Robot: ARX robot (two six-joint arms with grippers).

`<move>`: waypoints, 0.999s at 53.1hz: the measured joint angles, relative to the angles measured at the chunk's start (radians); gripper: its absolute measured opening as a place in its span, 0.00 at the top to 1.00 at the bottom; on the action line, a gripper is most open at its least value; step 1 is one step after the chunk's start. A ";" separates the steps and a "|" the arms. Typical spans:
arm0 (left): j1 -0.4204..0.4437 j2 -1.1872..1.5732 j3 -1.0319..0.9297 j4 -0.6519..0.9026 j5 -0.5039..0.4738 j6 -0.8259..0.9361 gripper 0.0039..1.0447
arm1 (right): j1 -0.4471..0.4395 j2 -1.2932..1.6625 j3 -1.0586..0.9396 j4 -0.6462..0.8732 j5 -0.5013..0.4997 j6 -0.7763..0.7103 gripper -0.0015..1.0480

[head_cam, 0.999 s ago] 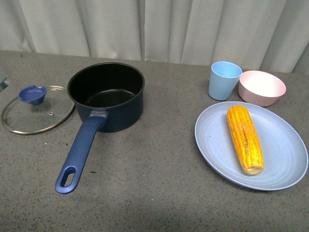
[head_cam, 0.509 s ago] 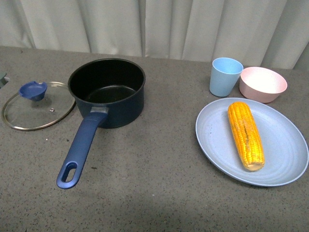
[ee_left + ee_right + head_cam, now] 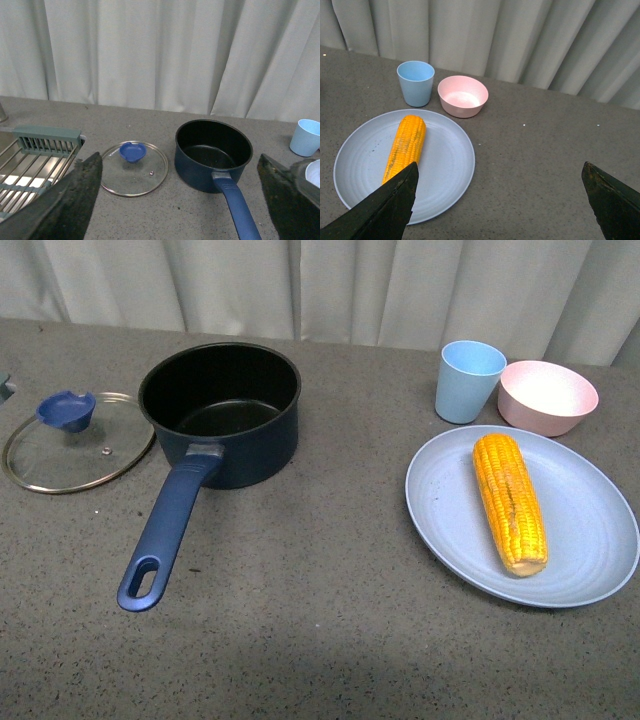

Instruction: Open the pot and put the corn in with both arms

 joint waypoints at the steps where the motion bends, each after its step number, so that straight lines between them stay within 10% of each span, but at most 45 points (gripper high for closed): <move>1: 0.000 0.000 0.000 0.000 0.000 0.000 0.06 | 0.001 0.043 0.008 0.026 -0.002 0.004 0.09; 14: 0.000 0.000 0.000 0.000 0.000 0.001 0.06 | 0.051 0.735 0.212 0.249 -0.017 0.137 0.09; 53: 0.000 0.000 0.000 0.000 0.000 0.000 0.06 | 0.193 1.429 0.734 0.005 0.035 0.417 0.09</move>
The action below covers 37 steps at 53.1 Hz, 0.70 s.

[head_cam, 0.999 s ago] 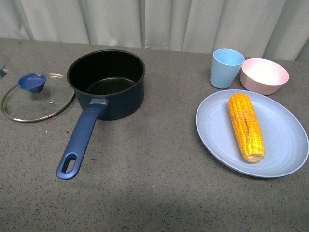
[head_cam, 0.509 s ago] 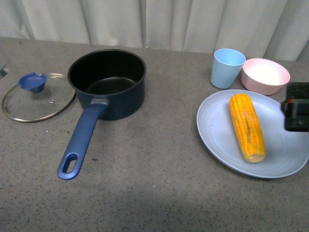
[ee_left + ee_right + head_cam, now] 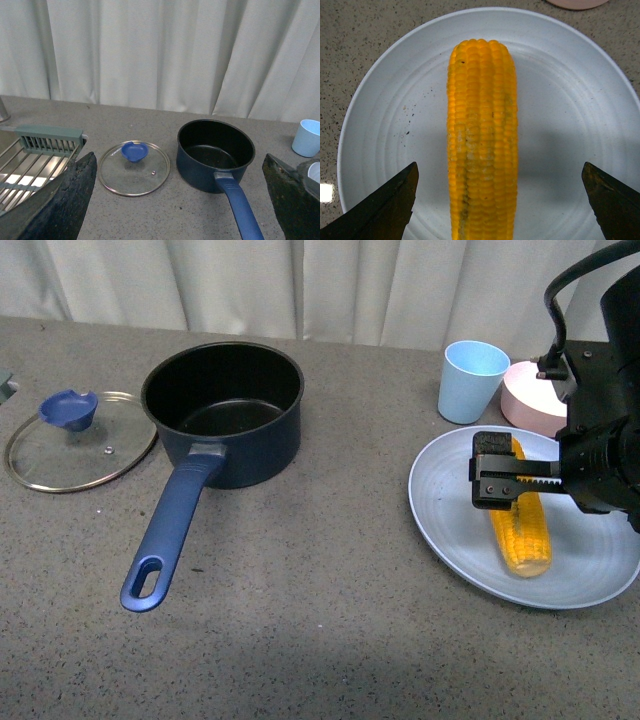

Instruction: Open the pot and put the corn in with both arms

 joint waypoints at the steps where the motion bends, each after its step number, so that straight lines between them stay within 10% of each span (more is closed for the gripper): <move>1: 0.000 0.000 0.000 0.000 0.000 0.000 0.06 | 0.000 0.007 0.005 -0.010 0.003 0.004 0.09; 9: 0.000 0.000 0.000 0.000 0.000 0.000 0.06 | 0.000 0.047 0.023 -0.036 0.013 0.016 0.11; 37: 0.000 0.000 0.000 0.000 0.000 0.000 0.06 | -0.013 0.059 0.031 -0.041 -0.010 0.001 0.74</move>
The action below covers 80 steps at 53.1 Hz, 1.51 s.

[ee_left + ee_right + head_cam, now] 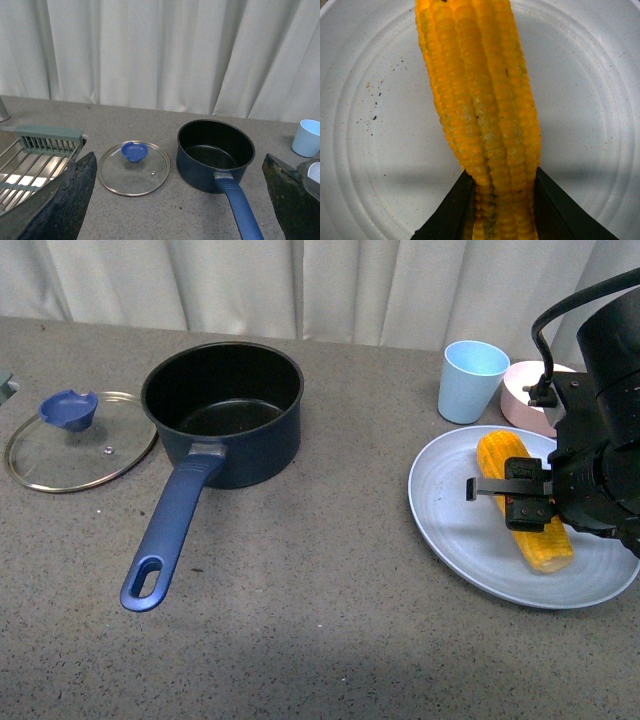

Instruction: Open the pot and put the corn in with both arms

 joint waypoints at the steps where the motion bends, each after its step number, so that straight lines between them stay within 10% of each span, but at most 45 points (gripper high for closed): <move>1: 0.000 0.000 0.000 0.000 0.000 0.000 0.06 | 0.000 0.000 0.000 -0.001 0.000 -0.003 0.75; 11: 0.000 0.000 0.000 0.000 0.000 0.000 0.06 | 0.001 -0.043 -0.021 0.013 -0.019 -0.050 0.85; 24: 0.000 0.000 0.000 0.000 0.000 0.000 0.06 | 0.073 -0.182 0.116 -0.014 -0.359 0.028 0.89; 54: 0.000 0.000 0.000 0.000 0.000 0.000 0.06 | 0.288 0.244 0.868 -0.306 -0.410 0.122 0.89; 80: 0.000 0.000 0.000 0.000 0.000 0.000 0.06 | 0.302 0.248 0.802 -0.306 -0.332 0.118 0.07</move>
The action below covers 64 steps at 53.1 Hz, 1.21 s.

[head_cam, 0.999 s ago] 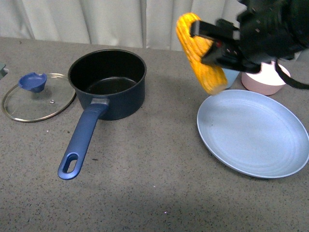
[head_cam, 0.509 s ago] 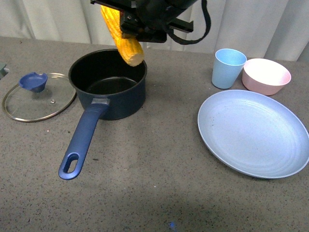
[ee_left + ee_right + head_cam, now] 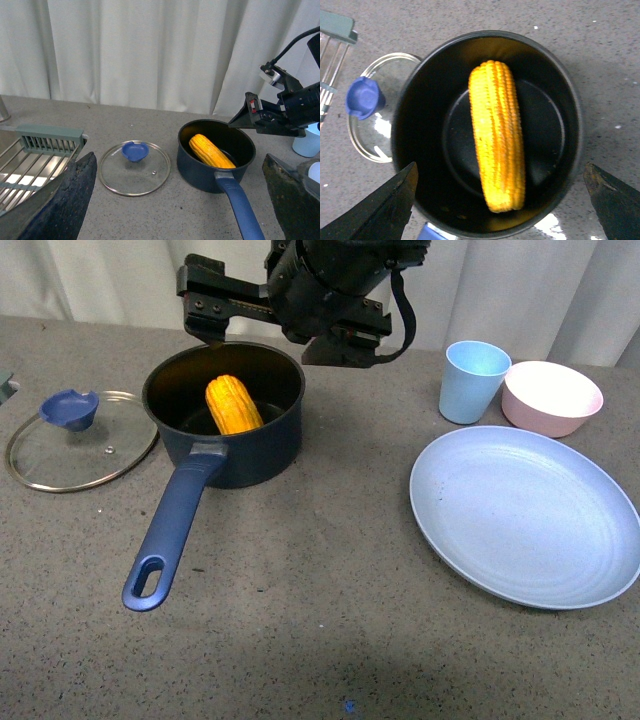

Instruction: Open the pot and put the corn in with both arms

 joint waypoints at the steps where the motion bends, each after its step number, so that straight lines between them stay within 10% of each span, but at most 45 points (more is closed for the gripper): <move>1: 0.000 0.000 0.000 0.000 0.000 0.000 0.06 | -0.003 -0.009 -0.022 0.019 0.023 -0.006 0.09; 37: 0.000 0.000 0.000 0.000 0.000 0.000 0.06 | -0.231 -0.947 -1.275 0.645 0.435 -0.292 0.09; 46: 0.000 0.001 0.000 0.000 0.000 0.000 0.06 | -0.284 -0.929 -1.464 1.255 0.416 -0.350 0.39; 64: 0.000 0.000 0.000 0.000 0.000 0.000 0.06 | -0.385 -1.191 -1.588 1.149 0.323 -0.359 0.90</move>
